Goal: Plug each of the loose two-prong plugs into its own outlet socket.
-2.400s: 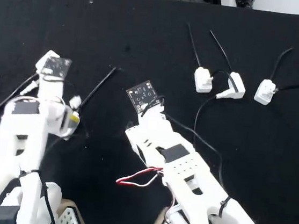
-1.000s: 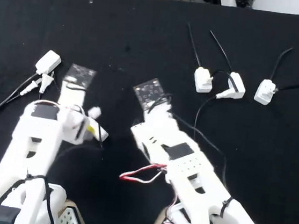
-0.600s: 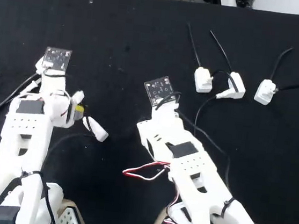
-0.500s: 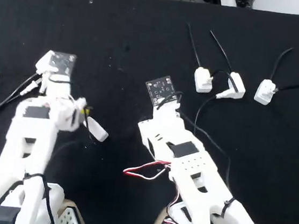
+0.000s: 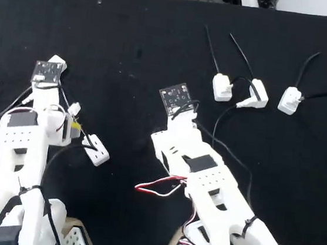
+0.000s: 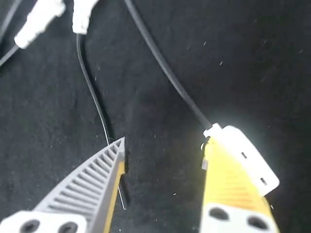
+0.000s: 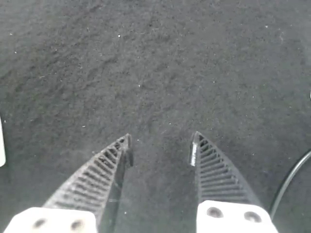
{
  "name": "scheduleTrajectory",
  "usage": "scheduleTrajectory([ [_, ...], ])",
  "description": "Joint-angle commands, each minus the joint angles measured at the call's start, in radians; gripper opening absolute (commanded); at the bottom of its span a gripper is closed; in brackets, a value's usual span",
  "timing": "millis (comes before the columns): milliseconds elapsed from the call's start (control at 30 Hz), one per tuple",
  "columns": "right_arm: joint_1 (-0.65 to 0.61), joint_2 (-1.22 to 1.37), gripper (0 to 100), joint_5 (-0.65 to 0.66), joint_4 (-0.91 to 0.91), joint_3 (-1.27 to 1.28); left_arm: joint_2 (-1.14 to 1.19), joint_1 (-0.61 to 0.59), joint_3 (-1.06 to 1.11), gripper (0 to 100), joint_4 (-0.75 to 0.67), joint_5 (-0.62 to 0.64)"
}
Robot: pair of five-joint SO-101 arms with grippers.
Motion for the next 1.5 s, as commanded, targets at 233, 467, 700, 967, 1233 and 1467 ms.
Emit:
scheduleTrajectory([
  [233, 0.106, -0.03, 18.1, -0.011, -0.028, -0.073, -0.005, 0.039, 0.139, 26, -0.193, -0.012],
  [467, 0.132, -0.03, 18.1, -0.014, -0.028, -0.076, -0.015, 0.099, 0.228, 26, -0.227, -0.014],
  [700, 0.132, -0.03, 18.1, -0.014, -0.028, -0.076, -0.017, 0.13, 0.202, 26, -0.101, -0.014],
  [967, 0.141, -0.03, 18.1, -0.014, -0.028, -0.081, -0.014, 0.255, 0.105, 26, 0.043, -0.012],
  [1233, 0.368, -0.03, 18.1, -0.143, -0.02, -0.137, -0.006, 0.443, 0.133, 26, -0.028, 0.005],
  [1467, 0.381, -0.028, 18.1, -0.172, -0.026, -0.137, -0.006, 0.499, 0.14, 26, -0.203, 0.166],
])
